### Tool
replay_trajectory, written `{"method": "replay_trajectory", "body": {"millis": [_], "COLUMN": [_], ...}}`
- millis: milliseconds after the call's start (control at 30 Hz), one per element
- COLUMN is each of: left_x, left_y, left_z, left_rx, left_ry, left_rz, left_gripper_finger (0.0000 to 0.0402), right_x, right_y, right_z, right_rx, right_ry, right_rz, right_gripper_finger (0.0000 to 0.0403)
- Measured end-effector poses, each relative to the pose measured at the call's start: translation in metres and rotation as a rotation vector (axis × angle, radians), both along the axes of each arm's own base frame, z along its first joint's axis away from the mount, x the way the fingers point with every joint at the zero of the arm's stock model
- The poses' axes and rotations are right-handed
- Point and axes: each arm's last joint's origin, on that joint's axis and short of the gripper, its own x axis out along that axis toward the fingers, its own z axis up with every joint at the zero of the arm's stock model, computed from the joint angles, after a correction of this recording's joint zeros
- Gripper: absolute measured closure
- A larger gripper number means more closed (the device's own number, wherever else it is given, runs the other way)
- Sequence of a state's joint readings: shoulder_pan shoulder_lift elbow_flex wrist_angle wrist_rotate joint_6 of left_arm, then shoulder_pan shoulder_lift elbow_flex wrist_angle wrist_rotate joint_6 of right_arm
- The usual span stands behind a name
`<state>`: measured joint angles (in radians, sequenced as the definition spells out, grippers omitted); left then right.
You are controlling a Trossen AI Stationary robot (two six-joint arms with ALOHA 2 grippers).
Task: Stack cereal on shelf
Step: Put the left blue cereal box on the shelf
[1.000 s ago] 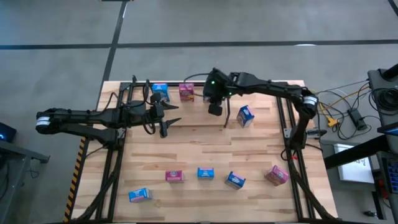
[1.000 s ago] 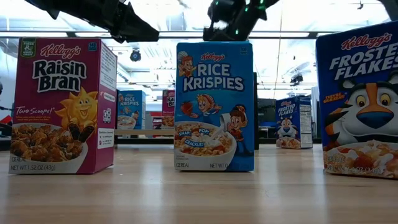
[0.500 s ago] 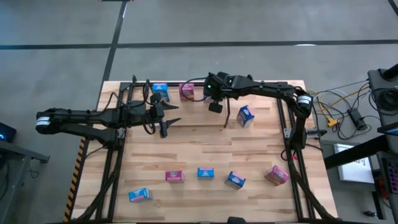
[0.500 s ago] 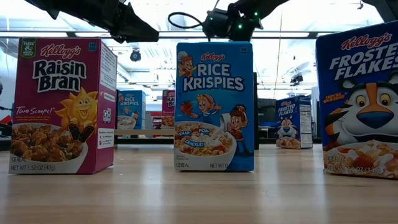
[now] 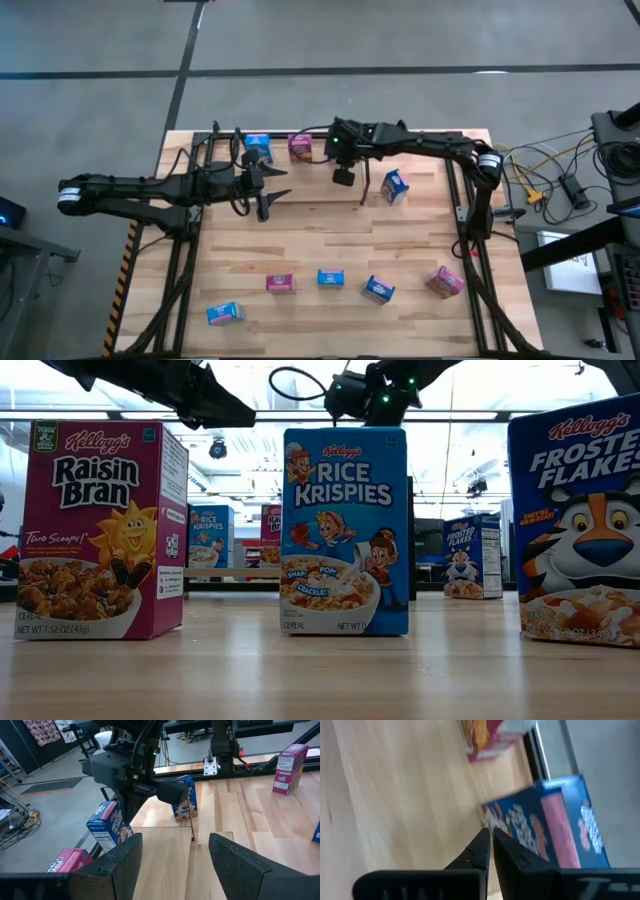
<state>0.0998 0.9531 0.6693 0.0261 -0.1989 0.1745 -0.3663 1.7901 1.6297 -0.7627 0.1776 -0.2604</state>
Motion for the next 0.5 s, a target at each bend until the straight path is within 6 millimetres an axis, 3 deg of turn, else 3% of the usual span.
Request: {"method": "replay_trajectory", "body": {"millis": [500], "left_x": [0.0], "left_y": [-0.0001], "left_z": [0.0], "left_rx": [0.0], "left_ry": [0.0], "left_rz": [0.0], "left_gripper_finger": [0.0189], "right_x": [0.0066], "right_y": [-0.0021], "right_z": [0.0014], "right_rx": [-0.037], "right_ry": [-0.081], "right_rz": [-0.002], "right_gripper_finger": [0.039]}}
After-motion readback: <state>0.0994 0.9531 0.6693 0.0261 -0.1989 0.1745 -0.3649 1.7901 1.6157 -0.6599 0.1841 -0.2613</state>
